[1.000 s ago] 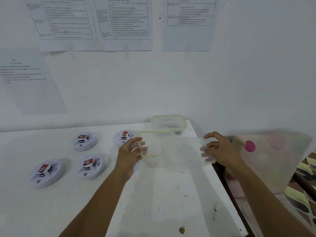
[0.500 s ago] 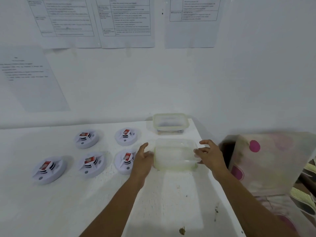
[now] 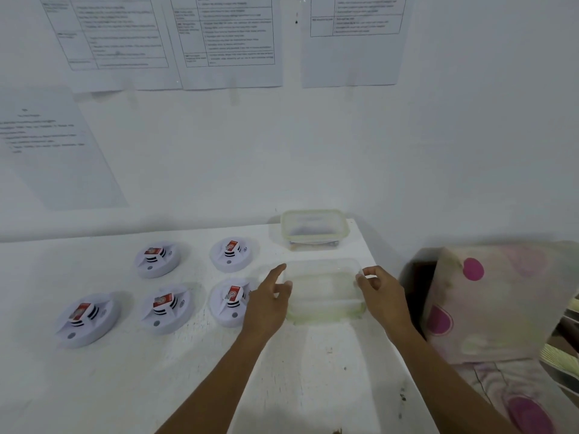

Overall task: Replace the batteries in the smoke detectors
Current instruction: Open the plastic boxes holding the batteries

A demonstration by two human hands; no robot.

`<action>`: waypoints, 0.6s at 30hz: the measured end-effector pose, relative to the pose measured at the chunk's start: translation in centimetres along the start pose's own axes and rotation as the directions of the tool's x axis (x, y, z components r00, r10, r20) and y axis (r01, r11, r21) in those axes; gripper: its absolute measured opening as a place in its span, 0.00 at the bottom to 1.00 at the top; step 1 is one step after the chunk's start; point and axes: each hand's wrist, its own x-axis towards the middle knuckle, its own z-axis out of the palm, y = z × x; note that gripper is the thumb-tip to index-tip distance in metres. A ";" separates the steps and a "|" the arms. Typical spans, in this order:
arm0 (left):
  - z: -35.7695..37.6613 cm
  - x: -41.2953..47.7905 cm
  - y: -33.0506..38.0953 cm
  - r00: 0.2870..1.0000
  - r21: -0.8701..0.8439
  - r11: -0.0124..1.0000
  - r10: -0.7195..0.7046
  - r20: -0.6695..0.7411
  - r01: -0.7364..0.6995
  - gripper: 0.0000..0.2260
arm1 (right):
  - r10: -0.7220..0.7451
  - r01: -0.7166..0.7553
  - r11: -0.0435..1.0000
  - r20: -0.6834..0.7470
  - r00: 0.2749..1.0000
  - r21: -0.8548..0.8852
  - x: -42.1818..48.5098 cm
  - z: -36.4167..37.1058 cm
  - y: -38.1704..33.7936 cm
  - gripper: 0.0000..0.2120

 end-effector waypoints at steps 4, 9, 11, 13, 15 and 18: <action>0.3 0.1 -0.3 0.999 0.015 0.999 0.029 -0.020 -0.029 0.19 | -0.016 0.017 1.000 0.024 1.000 -0.024 0.2 -0.1 0.0 0.07; -0.1 0.9 0.0 0.997 0.029 0.999 0.034 -0.074 -0.032 0.20 | -0.064 0.065 0.997 -0.051 0.997 0.031 0.3 -0.5 -0.8 0.09; -0.6 2.1 0.4 0.990 -0.006 0.999 0.044 -0.134 -0.045 0.19 | -0.105 0.110 0.993 -0.099 0.990 0.048 1.2 -0.5 -1.8 0.09; -1.2 4.0 0.9 0.988 -0.055 0.998 0.036 -0.152 -0.044 0.17 | -0.131 0.136 0.990 -0.094 0.987 0.045 2.8 -0.3 -3.0 0.09; -1.7 6.3 1.3 0.992 -0.053 0.998 0.031 -0.126 -0.038 0.17 | -0.153 0.153 0.988 -0.069 0.986 0.007 4.8 0.3 -4.2 0.09; -2.0 9.7 1.5 0.998 0.003 1.000 0.026 -0.062 -0.026 0.19 | -0.131 0.130 0.990 -0.015 0.991 -0.054 7.8 1.8 -5.5 0.12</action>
